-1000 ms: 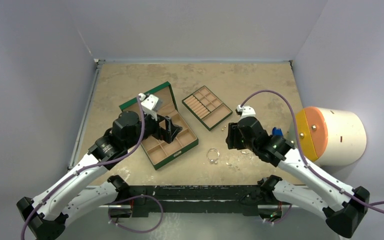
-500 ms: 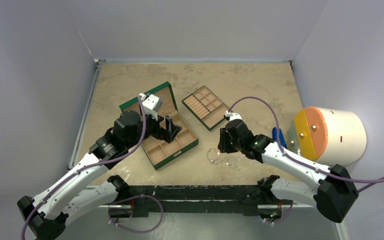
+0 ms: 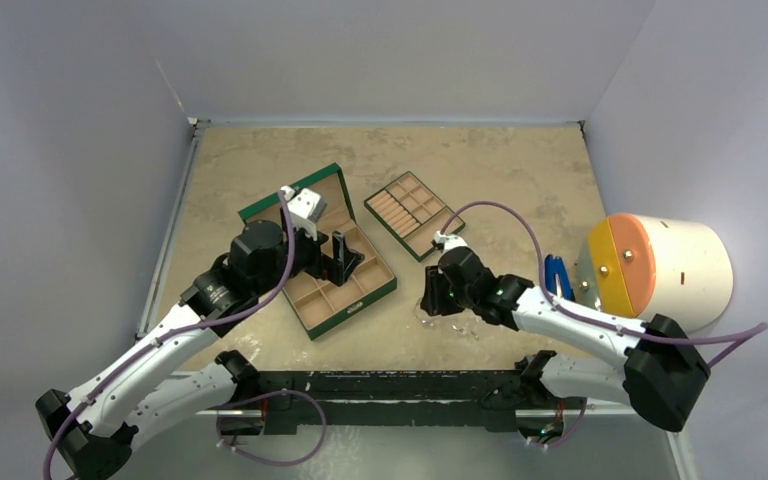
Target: Organize the mixed jewelry
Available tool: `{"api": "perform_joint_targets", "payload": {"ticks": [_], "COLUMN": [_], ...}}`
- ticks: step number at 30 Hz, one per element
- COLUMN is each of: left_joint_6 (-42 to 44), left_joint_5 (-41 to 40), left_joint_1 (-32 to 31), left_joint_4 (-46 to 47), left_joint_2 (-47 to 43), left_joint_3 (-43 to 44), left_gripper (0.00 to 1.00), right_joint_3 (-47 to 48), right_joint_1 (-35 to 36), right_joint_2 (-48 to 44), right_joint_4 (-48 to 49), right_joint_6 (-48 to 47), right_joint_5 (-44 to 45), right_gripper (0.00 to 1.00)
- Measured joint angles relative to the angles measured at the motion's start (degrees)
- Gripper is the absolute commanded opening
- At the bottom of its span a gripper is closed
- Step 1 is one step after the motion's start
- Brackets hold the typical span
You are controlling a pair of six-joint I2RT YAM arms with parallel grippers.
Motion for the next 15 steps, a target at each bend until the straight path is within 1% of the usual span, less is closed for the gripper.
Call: {"api": "perform_joint_targets", "payload": {"ticks": [8, 15], "left_joint_6": [0.0, 0.0], "left_joint_5": [0.0, 0.0], "left_joint_1": [0.0, 0.0], "left_joint_4": [-0.35, -0.37], "left_joint_2": [0.55, 0.63], "left_joint_3": [0.13, 0.15], "left_gripper": [0.97, 0.97], "right_joint_3": [0.0, 0.0], "right_joint_1": [2.62, 4.5], "right_joint_2": [5.53, 7.96], "right_joint_4": [2.1, 2.43], "right_joint_6": [-0.68, -1.49], "right_joint_5": [-1.25, -0.76], "right_gripper": [0.39, 0.4]}}
